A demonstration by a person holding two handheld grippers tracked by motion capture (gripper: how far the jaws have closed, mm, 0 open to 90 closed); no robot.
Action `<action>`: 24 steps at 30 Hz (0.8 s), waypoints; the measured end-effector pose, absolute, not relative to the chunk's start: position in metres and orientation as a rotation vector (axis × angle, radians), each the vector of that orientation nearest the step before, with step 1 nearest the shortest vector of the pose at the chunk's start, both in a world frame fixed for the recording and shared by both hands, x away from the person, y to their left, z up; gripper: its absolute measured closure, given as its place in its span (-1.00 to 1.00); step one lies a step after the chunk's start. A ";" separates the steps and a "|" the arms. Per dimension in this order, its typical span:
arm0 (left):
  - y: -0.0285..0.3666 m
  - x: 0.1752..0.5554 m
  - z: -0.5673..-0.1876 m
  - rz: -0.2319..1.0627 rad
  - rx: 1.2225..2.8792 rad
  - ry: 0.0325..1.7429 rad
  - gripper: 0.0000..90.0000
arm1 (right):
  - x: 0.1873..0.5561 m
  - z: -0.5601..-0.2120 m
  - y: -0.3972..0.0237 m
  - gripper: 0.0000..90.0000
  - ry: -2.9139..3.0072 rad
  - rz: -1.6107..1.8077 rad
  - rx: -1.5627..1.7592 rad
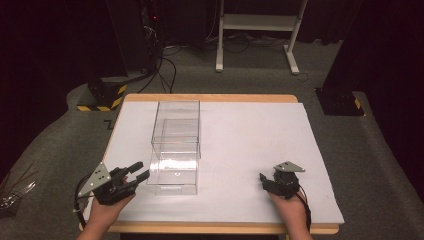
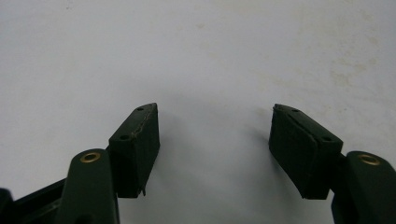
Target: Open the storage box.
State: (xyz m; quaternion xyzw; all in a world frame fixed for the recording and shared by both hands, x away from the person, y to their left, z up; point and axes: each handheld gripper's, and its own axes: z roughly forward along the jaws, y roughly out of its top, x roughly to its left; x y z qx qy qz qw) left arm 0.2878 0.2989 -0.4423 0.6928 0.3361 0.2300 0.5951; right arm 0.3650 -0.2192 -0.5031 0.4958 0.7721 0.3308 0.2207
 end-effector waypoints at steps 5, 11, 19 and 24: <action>0.315 0.290 -0.445 0.587 1.595 0.855 0.23 | 0.365 -0.503 -0.219 -0.25 2.134 0.914 1.371; 0.329 0.295 -0.452 0.643 1.592 0.935 0.19 | 0.365 -0.503 -0.219 -0.25 2.133 0.917 1.372; 0.339 0.306 -0.474 0.724 1.685 1.099 0.10 | 0.365 -0.503 -0.219 -0.25 2.133 0.918 1.381; 0.339 0.315 -0.489 0.748 1.782 1.204 -0.01 | 0.365 -0.503 -0.219 -0.25 2.134 0.919 1.380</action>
